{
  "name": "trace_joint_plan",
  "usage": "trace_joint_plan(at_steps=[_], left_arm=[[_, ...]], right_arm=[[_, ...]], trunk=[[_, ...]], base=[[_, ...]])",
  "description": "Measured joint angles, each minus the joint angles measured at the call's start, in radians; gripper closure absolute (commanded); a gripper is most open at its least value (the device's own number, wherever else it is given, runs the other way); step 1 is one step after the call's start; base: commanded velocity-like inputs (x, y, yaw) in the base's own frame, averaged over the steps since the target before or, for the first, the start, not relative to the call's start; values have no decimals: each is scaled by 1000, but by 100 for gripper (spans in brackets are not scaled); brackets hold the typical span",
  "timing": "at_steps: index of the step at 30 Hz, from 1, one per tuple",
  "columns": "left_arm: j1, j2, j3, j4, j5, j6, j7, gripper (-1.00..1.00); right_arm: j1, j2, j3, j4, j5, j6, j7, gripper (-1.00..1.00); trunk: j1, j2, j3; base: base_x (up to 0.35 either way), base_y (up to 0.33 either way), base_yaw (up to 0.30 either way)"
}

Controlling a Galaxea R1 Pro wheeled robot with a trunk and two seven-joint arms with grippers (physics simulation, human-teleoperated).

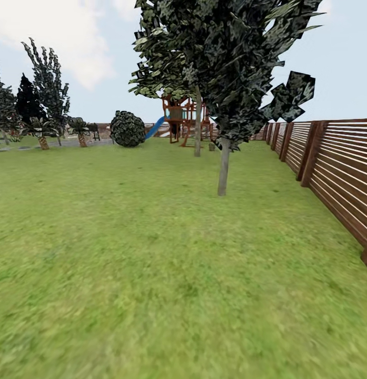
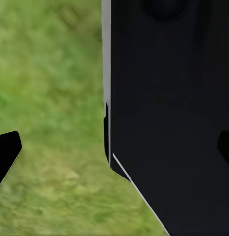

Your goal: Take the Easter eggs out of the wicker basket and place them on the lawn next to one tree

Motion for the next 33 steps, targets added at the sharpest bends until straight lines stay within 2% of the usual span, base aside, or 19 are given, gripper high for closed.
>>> trace_joint_plan(at_steps=[12, 33], left_arm=[[0, 0, 0, 0, 0, 0, 0, -100], [0, -1, 0, 0, 0, 0, 0, -100]], right_arm=[[0, 0, 0, 0, 0, 0, 0, -100], [0, 0, 0, 0, 1, 0, -1, -100]], trunk=[[0, 0, 0], [0, 0, 0]], base=[[330, 0, 20], [330, 0, 240]])
